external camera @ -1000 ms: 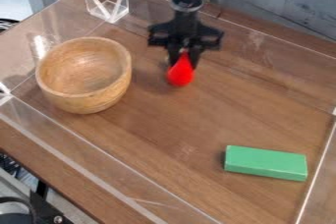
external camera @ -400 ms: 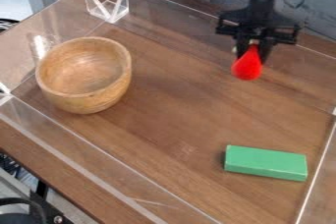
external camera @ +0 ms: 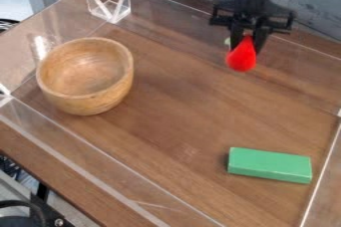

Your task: Move the red fruit to the right

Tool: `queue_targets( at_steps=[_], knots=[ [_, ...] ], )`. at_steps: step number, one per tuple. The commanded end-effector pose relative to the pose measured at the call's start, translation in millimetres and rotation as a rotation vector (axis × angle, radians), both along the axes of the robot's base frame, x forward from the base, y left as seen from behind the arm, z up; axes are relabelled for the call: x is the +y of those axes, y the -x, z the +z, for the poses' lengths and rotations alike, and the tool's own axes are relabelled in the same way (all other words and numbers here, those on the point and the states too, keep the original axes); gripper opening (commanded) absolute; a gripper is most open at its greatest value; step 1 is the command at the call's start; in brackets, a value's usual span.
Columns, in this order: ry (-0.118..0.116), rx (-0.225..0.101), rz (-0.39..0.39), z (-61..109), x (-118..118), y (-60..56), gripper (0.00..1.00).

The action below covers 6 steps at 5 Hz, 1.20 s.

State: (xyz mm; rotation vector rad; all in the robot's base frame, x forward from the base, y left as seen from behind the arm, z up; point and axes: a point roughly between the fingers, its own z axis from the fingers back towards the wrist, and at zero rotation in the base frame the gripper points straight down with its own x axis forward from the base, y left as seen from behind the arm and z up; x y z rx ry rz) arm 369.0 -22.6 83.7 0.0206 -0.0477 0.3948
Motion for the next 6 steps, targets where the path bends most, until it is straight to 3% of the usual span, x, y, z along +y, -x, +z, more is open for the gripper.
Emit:
queue_targets(
  at_steps=[1,2,4,6],
  knots=[
    [-0.016,-0.052,0.049,9.6,5.5,-6.5,0.0],
    [-0.034,-0.044,0.08,0.5,6.9,-2.6,0.0],
    [-0.06,-0.039,-0.005,8.0,34.1,-4.1,0.0],
    [-0.077,-0.05,0.056,23.9,-14.0,-6.0,0.0]
  ],
)
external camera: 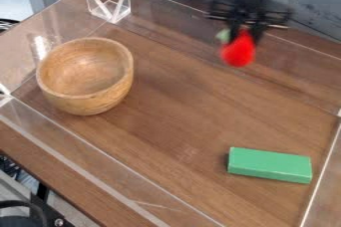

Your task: Move the red fruit to the right

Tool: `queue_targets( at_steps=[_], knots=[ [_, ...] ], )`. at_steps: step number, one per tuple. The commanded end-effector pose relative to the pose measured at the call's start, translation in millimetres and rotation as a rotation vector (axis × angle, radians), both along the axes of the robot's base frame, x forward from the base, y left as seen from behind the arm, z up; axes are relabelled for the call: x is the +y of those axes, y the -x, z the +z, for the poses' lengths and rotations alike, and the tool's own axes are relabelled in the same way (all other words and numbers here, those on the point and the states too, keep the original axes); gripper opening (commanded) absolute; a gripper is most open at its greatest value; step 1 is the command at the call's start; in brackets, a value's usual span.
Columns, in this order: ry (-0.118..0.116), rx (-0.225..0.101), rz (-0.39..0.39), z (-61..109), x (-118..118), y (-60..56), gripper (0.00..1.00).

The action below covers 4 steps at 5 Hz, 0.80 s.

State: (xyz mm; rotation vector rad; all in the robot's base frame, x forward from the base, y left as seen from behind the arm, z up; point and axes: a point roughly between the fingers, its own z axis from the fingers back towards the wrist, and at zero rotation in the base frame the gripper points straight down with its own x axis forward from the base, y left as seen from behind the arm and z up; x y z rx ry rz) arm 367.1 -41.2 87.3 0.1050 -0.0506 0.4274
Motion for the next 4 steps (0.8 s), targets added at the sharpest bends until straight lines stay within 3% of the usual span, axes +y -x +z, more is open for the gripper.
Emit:
queue_targets(
  at_steps=[1,2,4],
  knots=[
    [-0.018,-0.046,0.084,9.0,15.3,-8.2,0.0],
    [-0.026,-0.033,0.147,5.5,25.2,-7.3,0.0],
    [-0.043,-0.022,0.196,20.4,42.2,-8.3,0.0]
  ],
)
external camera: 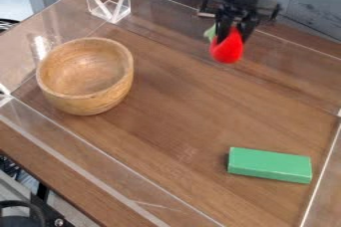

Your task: Move the red fruit to the right

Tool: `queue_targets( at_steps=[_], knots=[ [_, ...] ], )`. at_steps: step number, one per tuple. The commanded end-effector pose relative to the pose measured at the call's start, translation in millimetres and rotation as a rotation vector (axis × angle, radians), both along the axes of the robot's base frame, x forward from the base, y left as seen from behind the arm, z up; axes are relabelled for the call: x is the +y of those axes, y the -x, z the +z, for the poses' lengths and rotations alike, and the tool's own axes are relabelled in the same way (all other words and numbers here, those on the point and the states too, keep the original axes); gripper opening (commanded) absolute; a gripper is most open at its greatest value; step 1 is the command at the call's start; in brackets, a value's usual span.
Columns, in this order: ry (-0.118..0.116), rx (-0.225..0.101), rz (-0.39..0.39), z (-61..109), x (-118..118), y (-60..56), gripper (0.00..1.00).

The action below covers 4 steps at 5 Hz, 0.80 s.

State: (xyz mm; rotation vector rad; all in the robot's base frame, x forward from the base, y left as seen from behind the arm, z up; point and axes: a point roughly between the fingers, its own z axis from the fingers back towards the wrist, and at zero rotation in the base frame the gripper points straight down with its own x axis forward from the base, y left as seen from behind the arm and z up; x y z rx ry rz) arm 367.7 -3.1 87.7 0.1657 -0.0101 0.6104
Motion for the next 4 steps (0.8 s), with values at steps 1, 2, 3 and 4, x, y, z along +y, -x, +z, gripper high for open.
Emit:
queue_targets(
  at_steps=[1,2,3,4],
  knots=[
    [-0.003,-0.065,-0.013,13.2,0.1,-7.4,0.0],
    [-0.008,-0.069,-0.042,7.1,-6.4,-3.6,0.0],
    [-0.014,-0.068,-0.01,7.8,-4.9,-4.0,0.0],
    [0.001,-0.053,-0.018,7.8,-37.7,-5.2,0.0]
  ],
)
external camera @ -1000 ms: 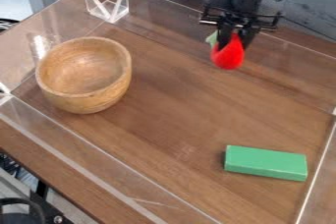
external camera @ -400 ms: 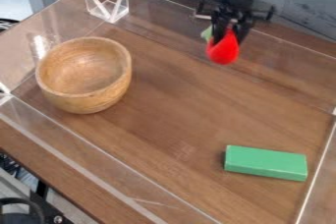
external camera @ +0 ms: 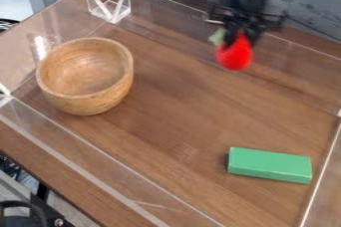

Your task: Move the red fruit to the right

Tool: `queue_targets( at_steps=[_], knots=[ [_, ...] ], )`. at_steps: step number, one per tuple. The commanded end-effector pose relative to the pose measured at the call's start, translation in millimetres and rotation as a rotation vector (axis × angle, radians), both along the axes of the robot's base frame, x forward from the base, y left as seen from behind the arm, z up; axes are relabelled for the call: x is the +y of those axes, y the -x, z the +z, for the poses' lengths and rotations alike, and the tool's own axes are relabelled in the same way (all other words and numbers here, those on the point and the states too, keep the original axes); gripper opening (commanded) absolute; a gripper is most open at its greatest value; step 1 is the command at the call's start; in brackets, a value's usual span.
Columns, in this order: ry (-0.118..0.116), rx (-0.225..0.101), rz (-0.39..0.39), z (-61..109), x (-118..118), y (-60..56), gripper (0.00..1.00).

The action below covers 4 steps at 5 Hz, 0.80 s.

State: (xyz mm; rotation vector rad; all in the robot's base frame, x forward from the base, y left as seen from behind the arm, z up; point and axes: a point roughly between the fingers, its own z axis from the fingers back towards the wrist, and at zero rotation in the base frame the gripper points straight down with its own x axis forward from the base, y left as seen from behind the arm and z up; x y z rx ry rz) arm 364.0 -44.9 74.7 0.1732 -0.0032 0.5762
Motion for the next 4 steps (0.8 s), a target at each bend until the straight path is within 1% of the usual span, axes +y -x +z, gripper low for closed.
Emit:
queue_targets(
  at_steps=[1,2,3,4],
  knots=[
    [0.013,-0.042,-0.035,8.8,-40.6,-12.8,0.0],
    [0.039,-0.019,-0.012,-0.7,-62.7,-14.6,0.0],
    [0.074,-0.009,0.033,1.3,-54.7,0.4,0.0],
    [0.073,0.002,-0.034,6.9,-58.3,8.4,0.0]
  ],
)
